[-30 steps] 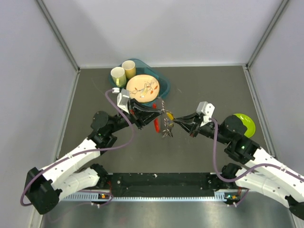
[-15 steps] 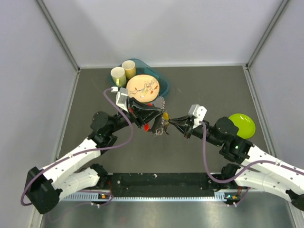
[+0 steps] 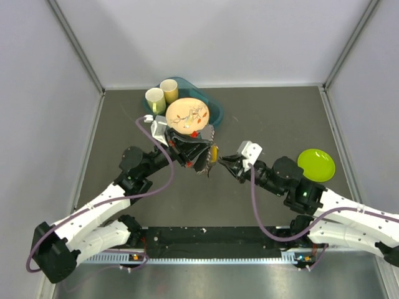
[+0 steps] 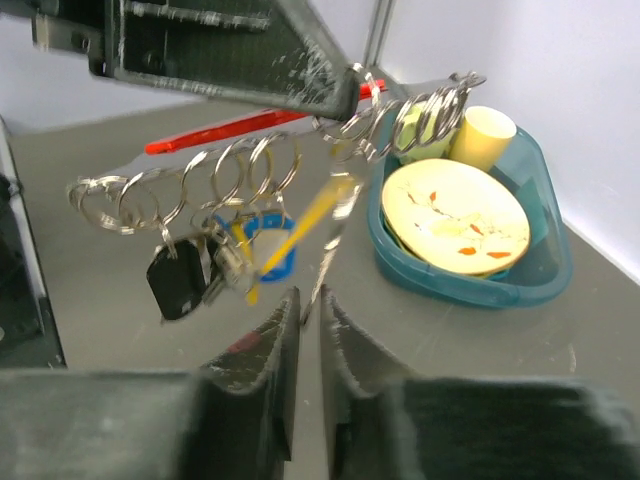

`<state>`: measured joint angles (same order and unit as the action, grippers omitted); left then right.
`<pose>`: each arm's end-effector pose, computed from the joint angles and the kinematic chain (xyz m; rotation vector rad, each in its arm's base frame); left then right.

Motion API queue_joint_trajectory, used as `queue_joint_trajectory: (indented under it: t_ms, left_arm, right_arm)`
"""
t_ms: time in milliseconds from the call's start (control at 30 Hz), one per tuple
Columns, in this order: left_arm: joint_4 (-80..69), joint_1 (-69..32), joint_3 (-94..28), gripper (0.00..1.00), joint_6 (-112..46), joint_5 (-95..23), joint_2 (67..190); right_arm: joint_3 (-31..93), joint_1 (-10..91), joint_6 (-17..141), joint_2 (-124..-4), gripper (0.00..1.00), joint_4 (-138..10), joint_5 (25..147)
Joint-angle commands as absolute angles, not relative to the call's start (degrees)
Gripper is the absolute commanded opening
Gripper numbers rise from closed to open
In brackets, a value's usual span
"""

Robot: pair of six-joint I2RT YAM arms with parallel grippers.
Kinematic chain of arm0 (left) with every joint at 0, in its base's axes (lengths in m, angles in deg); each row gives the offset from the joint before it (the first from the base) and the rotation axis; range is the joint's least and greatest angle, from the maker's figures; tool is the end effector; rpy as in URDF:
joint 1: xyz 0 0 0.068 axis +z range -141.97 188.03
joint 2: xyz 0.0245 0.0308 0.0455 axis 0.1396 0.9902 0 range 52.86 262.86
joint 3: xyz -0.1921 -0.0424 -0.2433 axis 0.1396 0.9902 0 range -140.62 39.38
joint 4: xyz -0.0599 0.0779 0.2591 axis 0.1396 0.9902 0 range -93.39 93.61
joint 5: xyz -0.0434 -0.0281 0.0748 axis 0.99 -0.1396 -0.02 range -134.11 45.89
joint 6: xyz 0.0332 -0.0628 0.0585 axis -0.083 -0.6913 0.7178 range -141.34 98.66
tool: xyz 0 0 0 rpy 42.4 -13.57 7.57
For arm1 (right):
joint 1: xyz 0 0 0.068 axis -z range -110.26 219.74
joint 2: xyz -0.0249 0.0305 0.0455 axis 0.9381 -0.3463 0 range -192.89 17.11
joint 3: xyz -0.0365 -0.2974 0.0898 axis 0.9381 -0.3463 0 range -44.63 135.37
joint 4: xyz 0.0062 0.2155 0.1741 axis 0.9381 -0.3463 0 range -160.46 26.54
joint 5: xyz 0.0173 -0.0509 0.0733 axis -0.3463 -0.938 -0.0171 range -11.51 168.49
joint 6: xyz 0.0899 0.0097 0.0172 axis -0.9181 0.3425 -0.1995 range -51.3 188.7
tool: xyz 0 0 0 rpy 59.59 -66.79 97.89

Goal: Remove the keys from the keyring

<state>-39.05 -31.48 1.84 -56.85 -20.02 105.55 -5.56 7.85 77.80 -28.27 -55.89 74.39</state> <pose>0.1661 -0.1807 0.3983 0.4489 1.2961 -1.3727 0.1129 0.1990 0.3650 -0.8741 1.3259 0.6703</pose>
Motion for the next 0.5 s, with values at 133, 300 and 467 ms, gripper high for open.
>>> queue_joint_trajectory:
  t_ms: [133,300,467]
  left_arm:
    - [-53.5,-30.9,4.0,0.0,-55.0,-12.5,104.5]
    - [-55.7,-30.7,3.6,0.0,-55.2,-6.1,105.0]
    - [-58.8,-30.7,3.0,0.0,-56.6,-0.5,105.9]
  right_arm:
    - [-3.7,6.6,79.4,-23.3,0.41,-58.6,77.1]
    - [-1.8,6.5,78.4,-19.6,0.57,-59.7,79.5]
    - [3.3,6.7,79.7,-22.3,0.51,-62.1,83.4]
